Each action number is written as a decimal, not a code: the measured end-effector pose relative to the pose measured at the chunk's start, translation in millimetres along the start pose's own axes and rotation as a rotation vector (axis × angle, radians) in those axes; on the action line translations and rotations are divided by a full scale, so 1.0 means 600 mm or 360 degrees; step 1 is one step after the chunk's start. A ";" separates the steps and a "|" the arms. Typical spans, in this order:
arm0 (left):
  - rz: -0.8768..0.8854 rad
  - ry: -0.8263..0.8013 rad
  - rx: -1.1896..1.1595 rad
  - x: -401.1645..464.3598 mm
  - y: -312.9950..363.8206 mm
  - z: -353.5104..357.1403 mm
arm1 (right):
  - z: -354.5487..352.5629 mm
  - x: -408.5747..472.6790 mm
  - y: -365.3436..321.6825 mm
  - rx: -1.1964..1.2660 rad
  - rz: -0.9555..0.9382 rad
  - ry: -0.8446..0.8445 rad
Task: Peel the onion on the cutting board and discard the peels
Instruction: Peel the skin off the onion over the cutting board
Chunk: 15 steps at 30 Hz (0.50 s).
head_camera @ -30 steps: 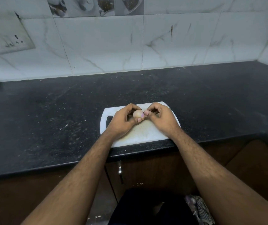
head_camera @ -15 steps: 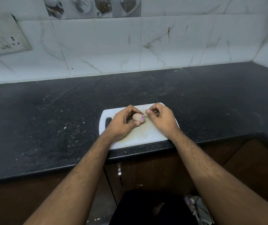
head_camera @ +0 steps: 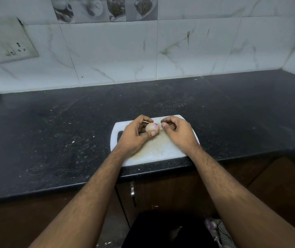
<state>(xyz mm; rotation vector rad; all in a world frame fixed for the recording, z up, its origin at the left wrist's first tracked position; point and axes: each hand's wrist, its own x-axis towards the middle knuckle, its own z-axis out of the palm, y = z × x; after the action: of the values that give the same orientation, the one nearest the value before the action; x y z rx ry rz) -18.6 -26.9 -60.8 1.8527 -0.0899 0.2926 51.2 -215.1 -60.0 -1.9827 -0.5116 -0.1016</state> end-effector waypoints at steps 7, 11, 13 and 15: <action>0.0054 -0.0032 0.0041 0.001 -0.006 -0.002 | -0.005 -0.005 -0.005 0.0114 -0.0058 -0.0085; 0.0045 -0.0055 0.0055 0.003 -0.007 -0.002 | -0.005 -0.007 -0.006 0.0165 -0.0113 -0.0277; -0.0004 -0.0054 0.0075 0.005 -0.009 -0.002 | -0.002 -0.005 -0.003 0.0135 -0.0094 -0.0291; -0.0044 -0.0033 0.0060 0.006 -0.013 -0.002 | 0.000 -0.004 -0.003 0.0110 -0.0045 -0.0290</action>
<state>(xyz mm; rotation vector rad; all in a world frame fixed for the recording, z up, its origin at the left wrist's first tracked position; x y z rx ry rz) -13.6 -22.8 -67.0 1.8932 -0.0731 0.2575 48.1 -215.4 -59.1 -1.9272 -0.6520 0.0792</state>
